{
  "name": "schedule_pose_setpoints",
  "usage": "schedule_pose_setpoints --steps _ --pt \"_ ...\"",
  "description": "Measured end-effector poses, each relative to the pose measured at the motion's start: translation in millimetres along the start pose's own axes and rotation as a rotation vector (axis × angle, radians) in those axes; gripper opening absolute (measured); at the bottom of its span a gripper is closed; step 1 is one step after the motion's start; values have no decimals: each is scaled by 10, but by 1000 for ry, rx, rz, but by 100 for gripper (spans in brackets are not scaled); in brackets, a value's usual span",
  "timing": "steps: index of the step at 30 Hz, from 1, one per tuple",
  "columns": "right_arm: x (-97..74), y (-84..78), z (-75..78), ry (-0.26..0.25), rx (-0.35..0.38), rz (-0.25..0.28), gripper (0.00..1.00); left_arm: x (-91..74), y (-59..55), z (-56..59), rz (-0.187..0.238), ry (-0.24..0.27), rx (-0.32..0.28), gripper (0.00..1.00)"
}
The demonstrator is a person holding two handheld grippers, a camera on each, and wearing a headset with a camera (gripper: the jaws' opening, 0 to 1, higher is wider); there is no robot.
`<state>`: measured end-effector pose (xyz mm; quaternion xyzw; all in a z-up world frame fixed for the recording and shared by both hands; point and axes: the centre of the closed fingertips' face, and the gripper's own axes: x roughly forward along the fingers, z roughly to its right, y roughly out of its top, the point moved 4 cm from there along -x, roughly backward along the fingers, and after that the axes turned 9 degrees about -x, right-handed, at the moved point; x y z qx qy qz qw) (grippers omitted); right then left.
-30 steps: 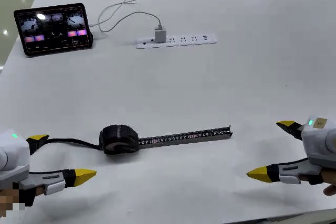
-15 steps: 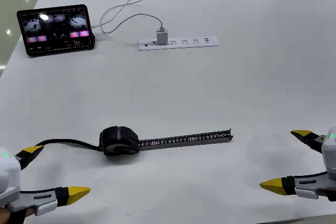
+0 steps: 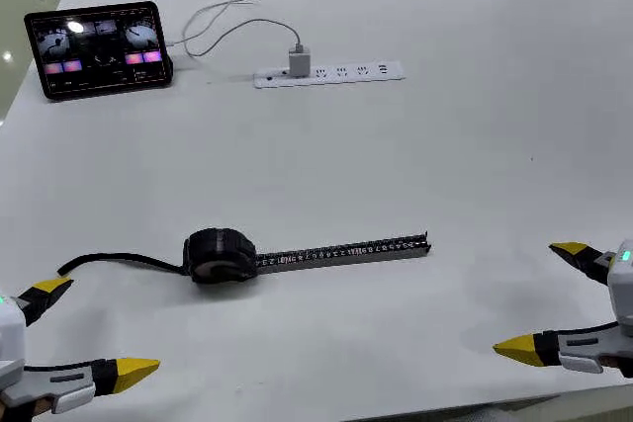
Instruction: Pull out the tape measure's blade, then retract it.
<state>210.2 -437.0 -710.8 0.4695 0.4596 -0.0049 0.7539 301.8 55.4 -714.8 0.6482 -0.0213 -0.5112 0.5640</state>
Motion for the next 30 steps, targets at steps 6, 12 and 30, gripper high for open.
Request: schedule_pose_setpoints --steps 6,12,30 --pt "-18 -99 -51 21 -15 -17 99 -4 10 16 9 9 -9 99" --pt "-52 -73 -44 9 -6 -6 99 17 -29 47 -4 -7 -6 99" --pt "-68 -81 -77 18 12 -25 99 11 -6 57 -13 -10 -12 99"
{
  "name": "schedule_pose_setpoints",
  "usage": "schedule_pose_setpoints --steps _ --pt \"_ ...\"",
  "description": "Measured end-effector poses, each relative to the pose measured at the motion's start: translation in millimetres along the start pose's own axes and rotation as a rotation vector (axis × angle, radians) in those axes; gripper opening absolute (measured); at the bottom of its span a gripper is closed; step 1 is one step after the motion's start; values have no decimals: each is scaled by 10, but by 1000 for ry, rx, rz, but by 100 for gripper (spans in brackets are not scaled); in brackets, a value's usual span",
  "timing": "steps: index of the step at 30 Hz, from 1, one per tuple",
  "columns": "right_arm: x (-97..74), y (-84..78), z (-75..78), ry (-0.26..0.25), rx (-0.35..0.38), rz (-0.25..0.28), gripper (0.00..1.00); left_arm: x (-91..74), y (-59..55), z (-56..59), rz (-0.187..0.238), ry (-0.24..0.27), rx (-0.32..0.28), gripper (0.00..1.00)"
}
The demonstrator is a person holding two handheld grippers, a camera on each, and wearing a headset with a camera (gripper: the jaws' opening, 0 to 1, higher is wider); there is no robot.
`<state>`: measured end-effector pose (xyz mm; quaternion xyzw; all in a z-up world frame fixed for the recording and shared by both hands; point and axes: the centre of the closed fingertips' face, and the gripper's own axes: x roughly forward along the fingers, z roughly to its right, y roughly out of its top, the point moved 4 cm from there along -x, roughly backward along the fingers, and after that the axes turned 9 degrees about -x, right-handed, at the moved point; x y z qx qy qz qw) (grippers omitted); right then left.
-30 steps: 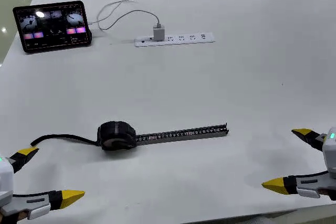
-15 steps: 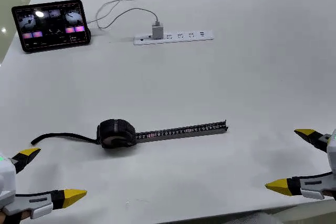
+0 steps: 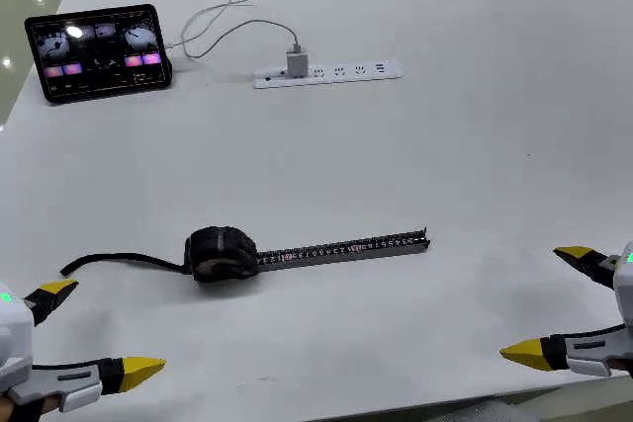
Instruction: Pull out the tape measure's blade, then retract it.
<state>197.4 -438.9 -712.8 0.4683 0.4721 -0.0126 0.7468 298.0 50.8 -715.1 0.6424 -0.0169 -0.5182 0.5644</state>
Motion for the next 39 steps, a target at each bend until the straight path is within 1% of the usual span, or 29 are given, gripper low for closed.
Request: schedule_pose_setpoints --steps 7,9,11,14,17,21,23,25,28,30,35,39 --pt "-18 -20 6 -2 -2 -10 99 19 19 -6 -1 3 3 99" --pt "-23 -28 19 -7 -5 -17 99 34 26 -18 4 4 8 99" --pt "-36 -16 24 -15 -1 -17 99 48 20 -30 -5 7 20 99" --pt "-59 3 -4 -15 -2 -16 99 36 53 -25 -1 9 26 99" --pt "-64 -13 -11 -7 -11 -24 99 36 83 -29 7 7 28 99" --pt "-76 -16 20 -8 -5 -22 99 43 92 -58 -8 26 40 99" --pt "-76 -5 23 -4 -9 -21 99 44 112 -68 -8 33 28 99" --pt "-72 -2 20 7 -13 -21 99 45 145 -47 -1 34 17 99" --pt "-71 5 39 12 -24 -23 99 56 195 -11 3 35 25 99" --pt "-57 -6 62 17 -23 -34 99 60 217 1 1 36 27 99" --pt "-46 28 99 21 -39 -39 99 75 237 25 8 37 -5 99" --pt "-23 53 133 27 -52 -48 99 110 261 66 3 44 3 99"
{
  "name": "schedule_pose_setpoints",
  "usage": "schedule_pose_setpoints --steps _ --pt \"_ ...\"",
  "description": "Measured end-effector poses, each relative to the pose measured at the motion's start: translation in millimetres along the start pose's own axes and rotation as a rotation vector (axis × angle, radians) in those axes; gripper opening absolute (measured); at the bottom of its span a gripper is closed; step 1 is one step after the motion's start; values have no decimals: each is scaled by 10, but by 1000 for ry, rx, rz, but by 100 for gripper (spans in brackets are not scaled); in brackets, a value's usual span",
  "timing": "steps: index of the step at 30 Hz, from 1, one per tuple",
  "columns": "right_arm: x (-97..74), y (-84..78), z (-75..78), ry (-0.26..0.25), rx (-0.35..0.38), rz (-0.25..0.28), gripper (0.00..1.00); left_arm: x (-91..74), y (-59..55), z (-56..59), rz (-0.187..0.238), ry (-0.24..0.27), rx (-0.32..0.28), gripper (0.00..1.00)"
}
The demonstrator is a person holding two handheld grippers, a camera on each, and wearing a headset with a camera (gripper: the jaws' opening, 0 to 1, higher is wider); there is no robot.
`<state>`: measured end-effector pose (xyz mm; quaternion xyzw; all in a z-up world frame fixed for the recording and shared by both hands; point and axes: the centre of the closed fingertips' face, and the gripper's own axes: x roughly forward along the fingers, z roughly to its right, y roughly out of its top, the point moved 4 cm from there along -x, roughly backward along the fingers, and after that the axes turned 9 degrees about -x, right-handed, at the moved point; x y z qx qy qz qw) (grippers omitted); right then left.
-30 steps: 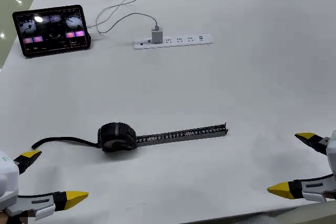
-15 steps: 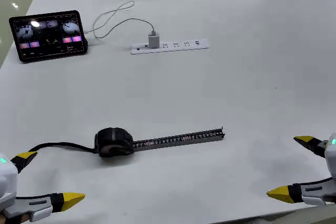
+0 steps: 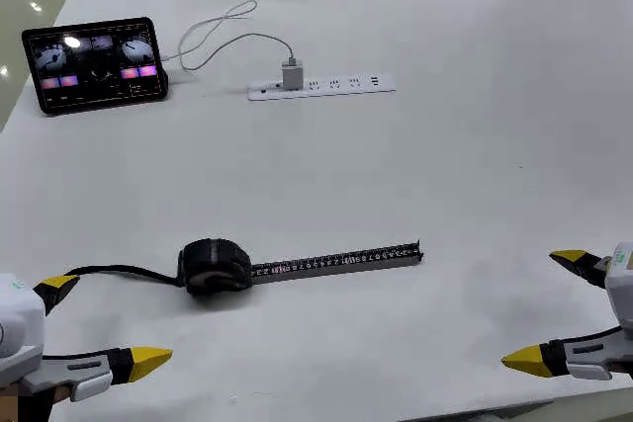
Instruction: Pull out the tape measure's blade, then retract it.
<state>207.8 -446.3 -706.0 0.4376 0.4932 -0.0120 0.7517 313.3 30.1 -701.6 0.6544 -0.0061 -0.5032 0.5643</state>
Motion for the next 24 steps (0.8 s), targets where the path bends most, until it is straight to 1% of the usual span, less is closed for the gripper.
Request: schedule_pose_setpoints --steps 3,4,5,6,7,10,11,13,18,21,23,24 --pt "4 37 31 6 -24 -10 99 17 59 30 13 -3 -15 99" --pt "3 50 49 9 -30 -13 99 28 84 40 22 -3 -27 99" --pt "0 64 72 10 -35 -15 99 46 103 61 23 -10 -52 99" --pt "-4 79 92 11 -38 -15 99 54 109 83 18 -23 -55 99" --pt "-16 107 116 12 -42 -14 99 66 131 105 24 -29 -52 99" --pt "-16 142 160 24 -60 -23 99 118 148 123 12 -20 -35 99" --pt "-13 150 168 28 -64 -26 99 126 160 131 14 -21 -37 99" --pt "-6 169 195 34 -78 -35 99 146 201 160 30 -36 -56 99" --pt "11 220 262 53 -111 -51 99 220 248 198 30 -26 -47 99" --pt "41 238 295 66 -123 -60 99 270 282 215 36 -18 -66 99" --pt "64 252 313 74 -137 -67 99 304 310 229 48 -12 -71 99" --pt "77 262 325 79 -145 -72 99 332 312 231 45 -2 -73 99"
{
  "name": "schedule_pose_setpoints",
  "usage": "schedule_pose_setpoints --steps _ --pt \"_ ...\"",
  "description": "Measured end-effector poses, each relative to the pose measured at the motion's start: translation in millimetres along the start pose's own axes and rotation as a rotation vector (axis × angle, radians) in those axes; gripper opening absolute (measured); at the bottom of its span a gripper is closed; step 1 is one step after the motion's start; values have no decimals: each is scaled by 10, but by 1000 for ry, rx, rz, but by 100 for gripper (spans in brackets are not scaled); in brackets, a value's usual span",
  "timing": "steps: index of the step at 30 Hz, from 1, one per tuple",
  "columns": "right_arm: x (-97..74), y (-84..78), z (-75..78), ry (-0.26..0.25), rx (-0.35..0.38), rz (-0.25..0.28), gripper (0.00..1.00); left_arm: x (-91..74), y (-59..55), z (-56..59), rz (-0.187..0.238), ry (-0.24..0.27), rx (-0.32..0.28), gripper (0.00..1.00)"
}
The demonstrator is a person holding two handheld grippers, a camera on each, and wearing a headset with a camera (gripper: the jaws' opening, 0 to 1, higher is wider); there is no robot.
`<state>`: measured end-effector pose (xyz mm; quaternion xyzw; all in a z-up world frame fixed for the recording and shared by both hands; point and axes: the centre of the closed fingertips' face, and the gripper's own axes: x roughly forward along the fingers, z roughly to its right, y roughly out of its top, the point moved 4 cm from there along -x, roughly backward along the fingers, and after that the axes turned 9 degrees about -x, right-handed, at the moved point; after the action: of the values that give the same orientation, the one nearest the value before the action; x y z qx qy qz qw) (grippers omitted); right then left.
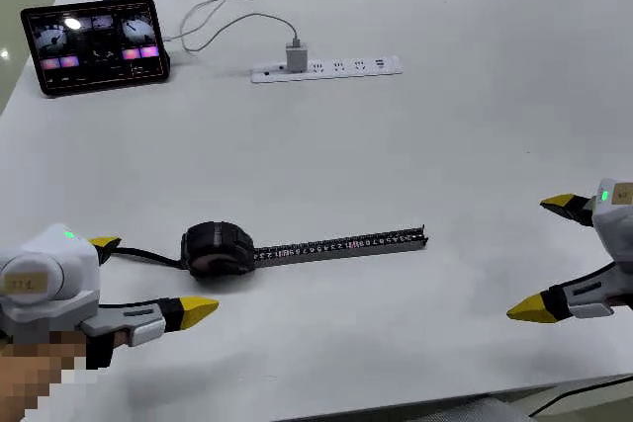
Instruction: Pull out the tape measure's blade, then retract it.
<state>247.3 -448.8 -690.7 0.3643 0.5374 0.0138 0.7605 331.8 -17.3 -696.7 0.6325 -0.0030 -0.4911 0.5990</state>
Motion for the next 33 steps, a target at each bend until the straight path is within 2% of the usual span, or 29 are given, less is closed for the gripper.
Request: schedule_pose_setpoints --steps 5,10,14,19,21,22,24,29,32,33 --pt "25 54 51 11 -20 -2 99 73 17 20 0 20 -9 99" --pt "35 110 123 8 -40 2 99 127 31 66 -2 15 -16 99" --pt "48 140 172 11 -53 -1 99 160 61 69 1 38 -25 99" --pt "84 184 224 23 -76 -10 99 189 160 96 45 73 -52 99" --pt "112 201 244 31 -82 -12 99 217 171 112 52 70 -84 99" --pt "132 215 254 36 -90 -15 99 236 168 135 50 65 -134 99" --pt "156 233 273 42 -106 -16 99 248 191 127 67 76 -159 99" --pt "237 302 304 63 -138 -22 99 303 189 131 75 112 -158 99" --pt "281 341 320 72 -159 -29 99 328 180 94 88 185 -129 99" --pt "299 365 325 77 -168 -27 99 362 161 116 82 183 -123 99"
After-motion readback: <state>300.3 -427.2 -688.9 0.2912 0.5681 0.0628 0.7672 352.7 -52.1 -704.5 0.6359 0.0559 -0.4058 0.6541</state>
